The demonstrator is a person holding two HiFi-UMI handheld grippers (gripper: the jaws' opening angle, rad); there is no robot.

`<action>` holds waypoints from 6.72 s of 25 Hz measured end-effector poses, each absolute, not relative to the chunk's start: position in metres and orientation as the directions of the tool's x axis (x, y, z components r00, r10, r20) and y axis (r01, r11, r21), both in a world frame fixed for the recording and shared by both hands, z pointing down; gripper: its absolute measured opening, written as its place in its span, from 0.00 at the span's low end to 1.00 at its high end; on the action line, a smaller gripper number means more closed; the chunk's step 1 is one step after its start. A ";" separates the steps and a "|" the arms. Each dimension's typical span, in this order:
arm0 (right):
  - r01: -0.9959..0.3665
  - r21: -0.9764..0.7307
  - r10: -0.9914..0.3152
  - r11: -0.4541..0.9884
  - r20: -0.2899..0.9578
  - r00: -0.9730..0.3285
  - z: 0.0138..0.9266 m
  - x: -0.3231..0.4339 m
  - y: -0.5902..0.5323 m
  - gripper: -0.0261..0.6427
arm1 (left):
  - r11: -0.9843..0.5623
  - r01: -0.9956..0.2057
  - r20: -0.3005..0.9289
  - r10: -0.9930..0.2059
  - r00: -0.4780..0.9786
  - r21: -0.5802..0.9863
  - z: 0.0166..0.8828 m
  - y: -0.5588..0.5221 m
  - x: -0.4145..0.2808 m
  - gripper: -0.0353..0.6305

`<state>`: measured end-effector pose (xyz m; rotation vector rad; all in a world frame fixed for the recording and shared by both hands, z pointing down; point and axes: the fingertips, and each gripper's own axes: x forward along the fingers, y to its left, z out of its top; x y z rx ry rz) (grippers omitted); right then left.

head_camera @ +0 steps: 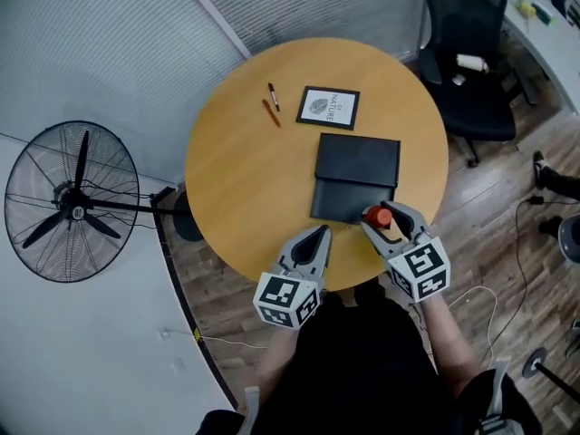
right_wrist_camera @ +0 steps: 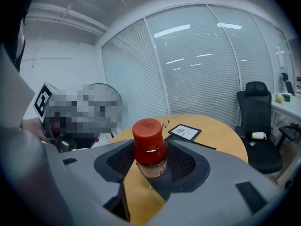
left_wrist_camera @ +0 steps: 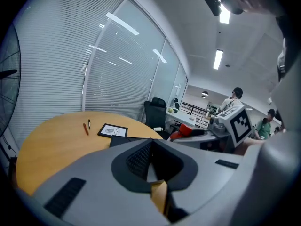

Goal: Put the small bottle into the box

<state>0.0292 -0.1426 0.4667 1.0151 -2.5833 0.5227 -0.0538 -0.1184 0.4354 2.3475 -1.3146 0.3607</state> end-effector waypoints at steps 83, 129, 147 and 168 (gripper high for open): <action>-0.755 -0.095 -0.499 0.649 0.696 -0.517 0.663 -0.019 -0.184 0.38 | -0.453 -0.838 0.526 -0.654 0.544 0.304 0.516 -0.105 -0.081 0.05; -0.720 -0.075 -0.655 0.690 0.358 -0.665 0.458 0.025 -0.156 0.23 | -0.460 -0.869 0.360 -0.791 0.495 0.186 0.431 -0.122 -0.065 0.05; -0.728 -0.087 -0.686 0.680 0.276 -0.673 0.418 0.050 -0.153 0.06 | -0.477 -0.863 0.336 -0.796 0.504 0.166 0.414 -0.131 -0.059 0.05; -0.730 -0.093 -0.683 0.677 0.291 -0.670 0.417 0.053 -0.152 0.05 | -0.479 -0.859 0.327 -0.794 0.512 0.182 0.411 -0.132 -0.057 0.05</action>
